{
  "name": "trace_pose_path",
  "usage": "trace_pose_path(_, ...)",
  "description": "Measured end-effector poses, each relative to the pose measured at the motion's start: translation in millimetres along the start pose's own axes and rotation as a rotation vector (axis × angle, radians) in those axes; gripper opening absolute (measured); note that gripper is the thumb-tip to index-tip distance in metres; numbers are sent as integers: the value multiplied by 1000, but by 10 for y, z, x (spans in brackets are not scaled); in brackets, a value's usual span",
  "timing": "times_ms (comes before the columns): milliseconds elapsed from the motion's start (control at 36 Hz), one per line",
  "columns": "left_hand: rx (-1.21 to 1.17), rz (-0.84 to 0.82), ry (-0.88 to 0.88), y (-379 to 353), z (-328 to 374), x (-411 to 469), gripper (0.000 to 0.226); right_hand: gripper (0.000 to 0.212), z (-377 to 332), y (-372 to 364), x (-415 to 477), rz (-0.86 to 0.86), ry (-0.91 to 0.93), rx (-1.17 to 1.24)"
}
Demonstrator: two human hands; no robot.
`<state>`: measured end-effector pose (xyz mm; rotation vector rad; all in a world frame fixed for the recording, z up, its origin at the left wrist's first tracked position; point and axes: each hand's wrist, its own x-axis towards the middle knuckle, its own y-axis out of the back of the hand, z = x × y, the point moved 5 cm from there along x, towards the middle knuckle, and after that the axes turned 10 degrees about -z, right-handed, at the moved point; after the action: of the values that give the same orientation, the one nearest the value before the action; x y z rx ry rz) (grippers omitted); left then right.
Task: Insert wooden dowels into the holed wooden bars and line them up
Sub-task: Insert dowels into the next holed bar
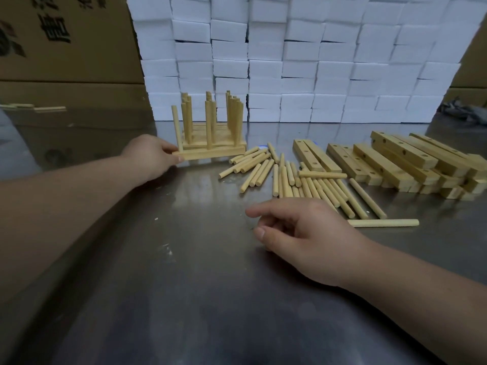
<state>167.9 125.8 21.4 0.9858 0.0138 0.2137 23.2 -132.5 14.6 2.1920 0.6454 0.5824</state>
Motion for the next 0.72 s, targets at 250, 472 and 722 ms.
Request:
trace_pose_path(250, 65, -19, 6, -95, -8, 277, 44, 33, 23, -5, 10, -29, -17, -30)
trace_pose_path(472, 174, 6, -14, -153, 75, 373, 25, 33, 22, -2, 8, -32, -22, -35)
trace_pose_path(722, 233, 0, 15, -173, 94, 428, 28, 35, 11, -7, 16, -47, -20, -31)
